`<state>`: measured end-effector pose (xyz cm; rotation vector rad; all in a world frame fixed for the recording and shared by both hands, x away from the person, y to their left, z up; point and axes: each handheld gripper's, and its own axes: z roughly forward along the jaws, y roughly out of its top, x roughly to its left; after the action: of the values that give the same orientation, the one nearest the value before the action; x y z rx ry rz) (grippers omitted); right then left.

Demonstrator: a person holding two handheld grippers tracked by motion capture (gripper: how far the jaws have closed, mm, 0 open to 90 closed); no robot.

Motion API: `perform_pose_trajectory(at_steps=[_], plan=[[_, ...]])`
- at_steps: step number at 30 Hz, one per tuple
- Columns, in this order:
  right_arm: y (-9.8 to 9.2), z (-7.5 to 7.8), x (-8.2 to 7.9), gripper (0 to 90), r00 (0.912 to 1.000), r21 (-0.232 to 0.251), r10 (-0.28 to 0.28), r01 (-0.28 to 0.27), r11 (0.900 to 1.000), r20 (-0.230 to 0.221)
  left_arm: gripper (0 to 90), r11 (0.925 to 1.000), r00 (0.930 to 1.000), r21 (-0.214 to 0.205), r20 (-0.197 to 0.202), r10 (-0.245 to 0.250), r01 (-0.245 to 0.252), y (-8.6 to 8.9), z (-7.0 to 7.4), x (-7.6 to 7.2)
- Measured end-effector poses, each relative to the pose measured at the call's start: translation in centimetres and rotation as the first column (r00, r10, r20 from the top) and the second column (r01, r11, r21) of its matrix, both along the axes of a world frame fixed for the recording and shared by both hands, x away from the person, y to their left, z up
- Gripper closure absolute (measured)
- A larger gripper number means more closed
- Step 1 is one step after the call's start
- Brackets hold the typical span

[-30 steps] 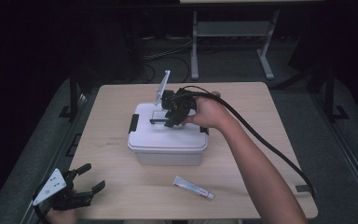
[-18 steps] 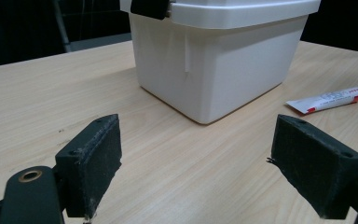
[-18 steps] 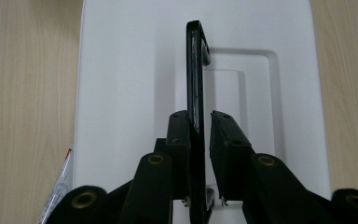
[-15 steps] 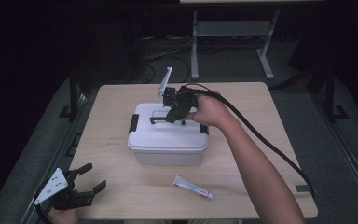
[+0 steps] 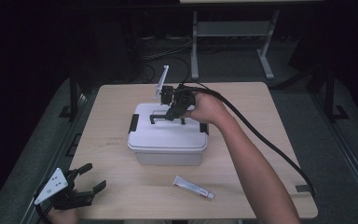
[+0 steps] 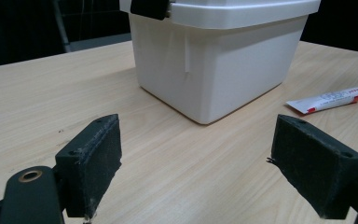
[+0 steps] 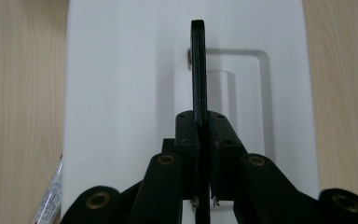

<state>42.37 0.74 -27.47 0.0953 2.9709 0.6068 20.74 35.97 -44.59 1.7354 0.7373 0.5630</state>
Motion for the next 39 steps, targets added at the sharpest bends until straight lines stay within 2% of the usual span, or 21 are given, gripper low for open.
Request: perform_pose_trajectory(at_steps=[19, 39], plan=[[-0.19, 0.05, 0.35, 84.3, 0.9998, 0.009, 0.013, -0.013, 0.9999, -0.015, 15.7, 1.0, 1.0, -0.003, -0.002, 0.001, -0.001, 0.05, -0.05, 0.02], [-0.29, 0.19, 0.41, 84.4, 0.9997, 0.022, 0.022, -0.022, 0.9995, -0.01, 15.7, 1.0, 1.0, -0.004, -0.004, 0.002, -0.002, 0.05, -0.08, 0.05]])
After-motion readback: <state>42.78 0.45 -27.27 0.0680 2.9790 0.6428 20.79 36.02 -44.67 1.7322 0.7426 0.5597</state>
